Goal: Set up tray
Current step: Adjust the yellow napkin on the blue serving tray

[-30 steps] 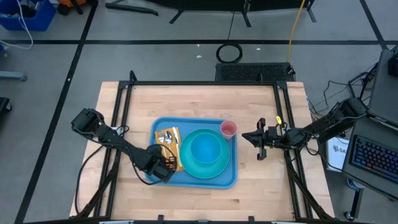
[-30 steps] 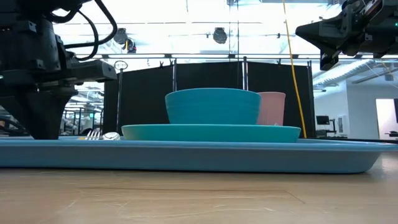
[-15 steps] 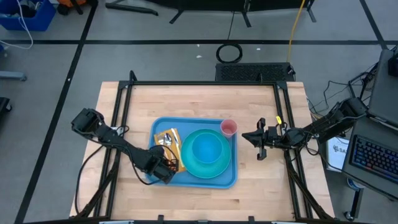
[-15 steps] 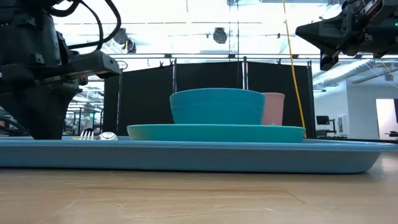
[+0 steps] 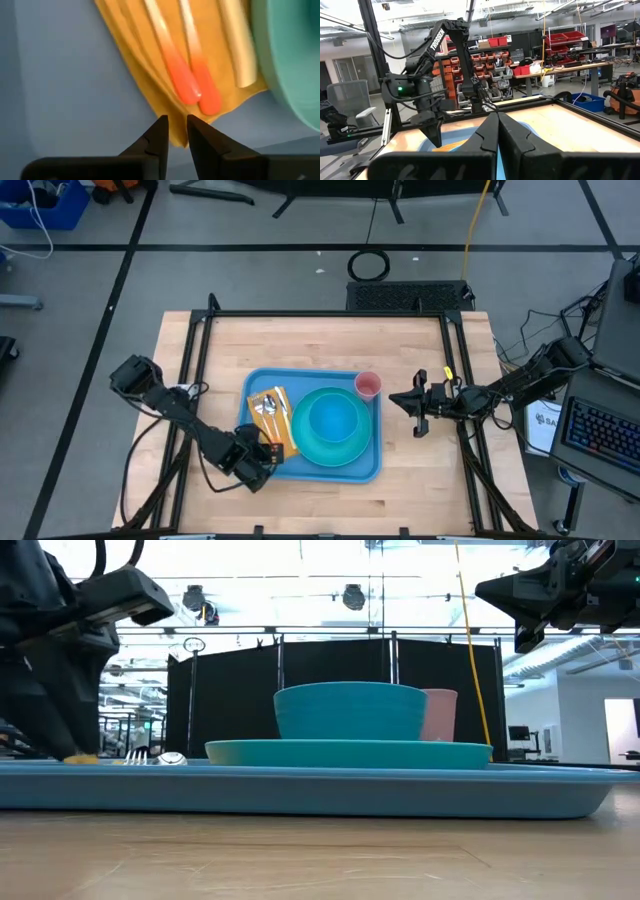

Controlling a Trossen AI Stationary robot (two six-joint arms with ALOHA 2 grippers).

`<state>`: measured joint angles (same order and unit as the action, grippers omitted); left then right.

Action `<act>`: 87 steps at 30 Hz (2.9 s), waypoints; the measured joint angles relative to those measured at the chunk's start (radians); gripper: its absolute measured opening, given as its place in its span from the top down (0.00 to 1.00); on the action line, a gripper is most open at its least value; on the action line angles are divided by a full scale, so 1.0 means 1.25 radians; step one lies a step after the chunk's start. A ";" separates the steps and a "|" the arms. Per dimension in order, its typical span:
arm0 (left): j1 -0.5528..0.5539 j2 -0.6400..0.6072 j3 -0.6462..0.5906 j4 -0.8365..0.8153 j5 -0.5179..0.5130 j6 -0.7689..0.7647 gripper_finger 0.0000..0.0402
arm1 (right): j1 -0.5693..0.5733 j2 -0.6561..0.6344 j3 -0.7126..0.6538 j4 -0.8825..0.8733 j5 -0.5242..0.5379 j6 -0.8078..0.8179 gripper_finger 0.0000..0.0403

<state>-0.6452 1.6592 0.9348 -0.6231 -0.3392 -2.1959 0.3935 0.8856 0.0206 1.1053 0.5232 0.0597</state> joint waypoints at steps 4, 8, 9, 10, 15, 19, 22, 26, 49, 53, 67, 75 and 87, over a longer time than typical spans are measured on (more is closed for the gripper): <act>-0.004 0.000 0.000 0.006 -0.009 -0.001 0.82 | 0.000 0.000 0.000 0.000 0.000 0.000 1.00; -0.004 0.000 0.000 0.006 -0.010 0.004 0.82 | 0.000 0.000 0.000 0.001 0.000 0.000 1.00; -0.004 0.000 0.000 0.006 -0.011 0.004 0.82 | 0.000 0.000 0.000 0.000 0.000 0.000 1.00; -0.005 0.000 0.000 0.006 -0.015 0.006 0.82 | 0.000 0.000 0.000 0.000 0.000 0.000 1.00; -0.005 0.013 0.000 0.023 -0.016 0.009 0.82 | 0.000 0.000 0.000 0.000 0.000 0.000 1.00; -0.006 0.036 0.000 0.040 0.013 0.002 0.82 | 0.000 0.000 0.000 0.000 0.000 0.000 1.00; -0.006 0.039 0.000 0.041 0.016 0.002 0.82 | 0.000 0.000 0.000 0.000 0.000 0.000 1.00; -0.006 0.039 0.000 0.041 0.017 0.002 0.82 | 0.000 0.000 0.000 0.000 0.000 0.000 1.00; 0.000 0.045 -0.001 0.038 -0.003 0.019 0.83 | 0.000 0.000 0.000 0.000 0.000 0.000 1.00; 0.002 0.045 -0.001 0.037 -0.002 0.022 0.89 | 0.000 0.000 0.000 0.000 0.000 0.000 1.00; 0.003 0.042 -0.033 0.058 0.022 -0.007 0.99 | 0.000 0.000 0.000 0.000 0.000 0.000 1.00; 0.003 0.042 -0.033 0.045 0.025 -0.001 0.99 | 0.000 0.000 0.000 0.000 0.000 0.000 1.00; -0.001 0.037 -0.033 -0.010 0.059 -0.013 1.00 | 0.000 0.000 0.000 0.000 0.000 0.000 1.00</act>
<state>-0.6458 1.7054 0.8937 -0.6363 -0.2655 -2.2120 0.3939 0.8856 0.0205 1.1056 0.5232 0.0596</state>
